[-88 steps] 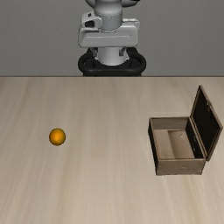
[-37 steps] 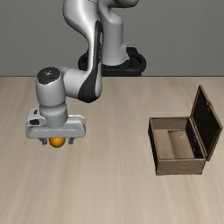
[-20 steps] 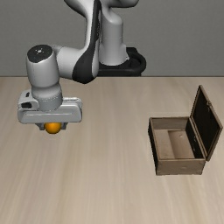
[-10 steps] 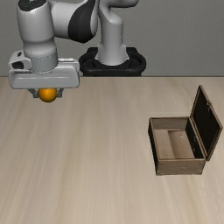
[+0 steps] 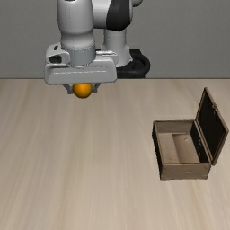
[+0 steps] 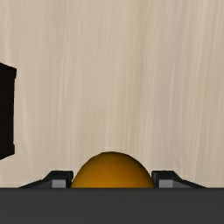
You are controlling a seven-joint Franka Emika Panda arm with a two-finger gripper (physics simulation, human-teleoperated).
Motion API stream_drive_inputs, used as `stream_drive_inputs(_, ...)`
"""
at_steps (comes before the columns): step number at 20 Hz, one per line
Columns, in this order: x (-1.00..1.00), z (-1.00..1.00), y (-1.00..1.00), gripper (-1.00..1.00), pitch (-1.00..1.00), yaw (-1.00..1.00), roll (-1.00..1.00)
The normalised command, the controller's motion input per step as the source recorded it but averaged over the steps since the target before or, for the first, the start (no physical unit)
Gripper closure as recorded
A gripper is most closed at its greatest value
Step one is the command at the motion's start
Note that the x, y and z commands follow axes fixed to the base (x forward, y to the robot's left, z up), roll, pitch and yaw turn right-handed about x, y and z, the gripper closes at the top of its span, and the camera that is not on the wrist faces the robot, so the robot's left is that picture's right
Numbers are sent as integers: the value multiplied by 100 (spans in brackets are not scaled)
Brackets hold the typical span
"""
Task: Pick up the orange and put it in the box
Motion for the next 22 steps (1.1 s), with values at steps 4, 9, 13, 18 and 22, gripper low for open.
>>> stream_drive_inputs(4,0,0,100,100,0,0,0)
stream_drive_inputs(9,0,0,100,100,0,0,0)
stream_drive_inputs(13,0,0,100,100,0,0,0)
stream_drive_inputs(18,0,0,100,100,0,0,0)
stream_drive_inputs(22,0,0,100,100,0,0,0)
